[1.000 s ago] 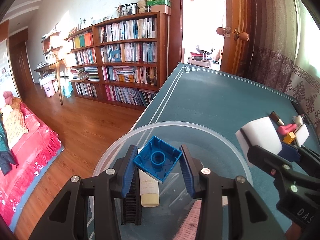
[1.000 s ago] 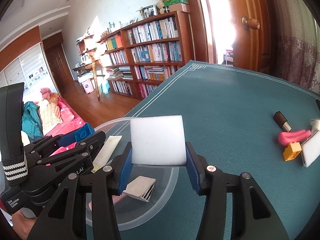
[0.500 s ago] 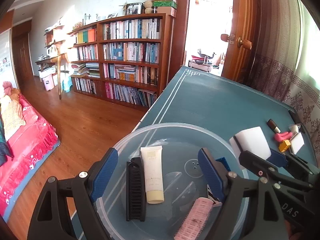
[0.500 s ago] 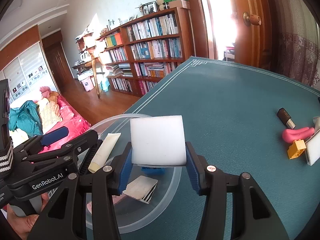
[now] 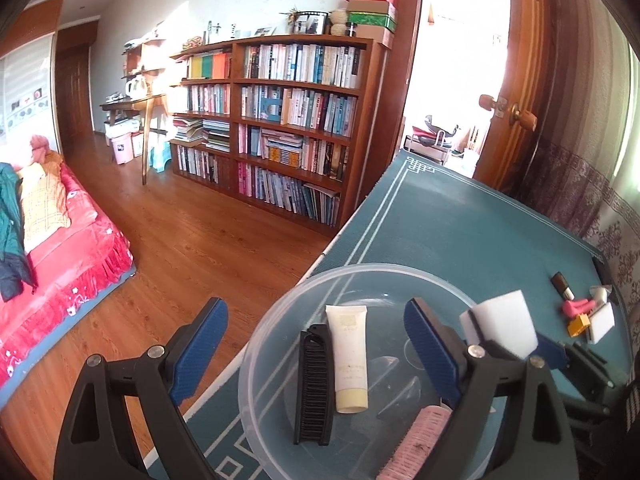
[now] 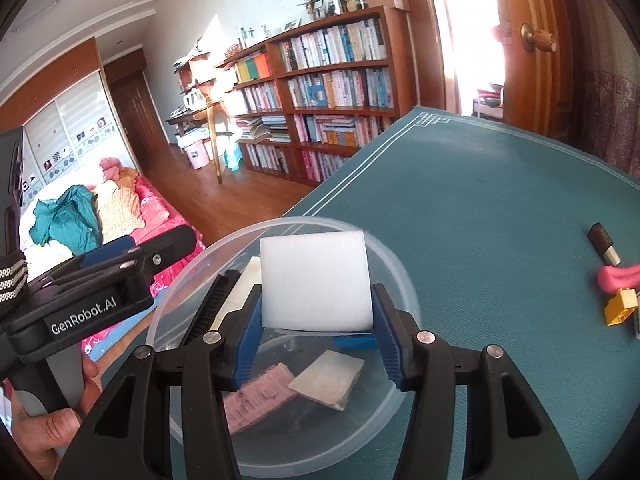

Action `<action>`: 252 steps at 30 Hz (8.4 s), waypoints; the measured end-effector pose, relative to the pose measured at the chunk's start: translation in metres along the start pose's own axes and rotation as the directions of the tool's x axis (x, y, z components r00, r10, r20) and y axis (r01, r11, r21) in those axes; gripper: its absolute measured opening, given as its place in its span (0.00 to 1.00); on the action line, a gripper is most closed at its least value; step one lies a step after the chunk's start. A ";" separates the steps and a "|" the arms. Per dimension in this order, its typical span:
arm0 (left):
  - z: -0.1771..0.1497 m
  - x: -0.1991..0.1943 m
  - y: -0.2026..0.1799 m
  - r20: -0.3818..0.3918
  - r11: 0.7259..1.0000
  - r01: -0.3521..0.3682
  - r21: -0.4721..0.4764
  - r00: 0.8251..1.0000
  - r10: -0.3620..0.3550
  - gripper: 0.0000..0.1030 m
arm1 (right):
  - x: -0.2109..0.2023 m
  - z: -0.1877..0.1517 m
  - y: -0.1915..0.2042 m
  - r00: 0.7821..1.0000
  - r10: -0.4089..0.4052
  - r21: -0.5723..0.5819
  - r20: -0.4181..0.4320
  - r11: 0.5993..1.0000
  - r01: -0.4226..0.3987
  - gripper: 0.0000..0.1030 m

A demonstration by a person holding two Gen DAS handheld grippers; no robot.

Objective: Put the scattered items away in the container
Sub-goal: 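Open both tools to drop the brick and sponge into the container, then move both tools back toward the remaining items on the table, then grasp the second white sponge with the right tool while the left tool grasps the yellow lego brick, then carry the yellow brick and white sponge over the container with both tools, then open both tools to drop the yellow brick and sponge into the container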

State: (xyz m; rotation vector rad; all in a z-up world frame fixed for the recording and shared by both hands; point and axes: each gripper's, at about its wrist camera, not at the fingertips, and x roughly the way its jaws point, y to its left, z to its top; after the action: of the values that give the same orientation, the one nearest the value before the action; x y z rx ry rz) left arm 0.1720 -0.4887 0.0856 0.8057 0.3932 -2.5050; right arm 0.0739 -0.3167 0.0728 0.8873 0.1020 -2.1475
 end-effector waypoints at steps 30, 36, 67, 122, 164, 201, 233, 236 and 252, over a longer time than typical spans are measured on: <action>-0.009 0.012 -0.039 -0.070 0.996 0.059 0.062 0.996 -0.054 0.90 | -0.034 -0.017 -0.053 0.993 -0.108 0.124 0.043 0.987 0.102 0.68; -0.011 0.010 -0.061 -0.079 0.990 0.083 0.111 0.994 -0.075 0.90 | -0.046 -0.023 -0.079 0.985 -0.164 0.187 0.044 0.970 0.153 0.68; -0.036 0.014 -0.190 -0.169 0.910 0.225 0.349 0.970 -0.175 0.90 | -0.109 -0.070 -0.231 0.923 -0.385 0.491 -0.023 0.800 0.345 0.68; -0.055 0.067 -0.318 -0.346 0.823 0.435 0.366 0.884 -0.313 0.90 | -0.132 -0.066 -0.317 0.888 -0.458 0.559 -0.040 0.726 0.400 0.53; -0.046 0.049 -0.305 -0.180 0.863 0.336 0.377 0.941 -0.287 0.35 | -0.134 -0.072 -0.284 0.890 -0.457 0.503 0.010 0.771 0.390 0.53; -0.018 0.010 -0.148 -0.053 0.955 0.201 0.219 0.980 -0.194 0.34 | -0.079 -0.038 -0.156 0.960 -0.277 0.335 0.033 0.908 0.250 0.53; -0.021 0.010 -0.041 -0.050 0.993 0.069 0.098 0.997 -0.064 0.38 | -0.023 -0.021 -0.017 1.000 -0.018 0.073 -0.015 0.997 0.019 0.53; -0.020 0.008 -0.036 -0.048 0.994 0.082 0.075 0.996 -0.079 0.71 | -0.021 -0.022 -0.013 1.000 -0.012 0.055 -0.026 0.998 0.013 0.53; -0.003 -0.004 -0.017 -0.004 0.998 0.045 0.044 0.999 -0.045 0.85 | -0.007 -0.025 0.011 0.996 0.043 -0.046 -0.085 0.998 -0.047 0.56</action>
State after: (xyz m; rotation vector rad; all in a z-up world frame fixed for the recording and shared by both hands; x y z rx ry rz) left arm 0.1673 -0.4718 0.0882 0.8269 0.3620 -2.5629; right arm 0.0986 -0.3112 0.0609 0.9430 0.1735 -2.0585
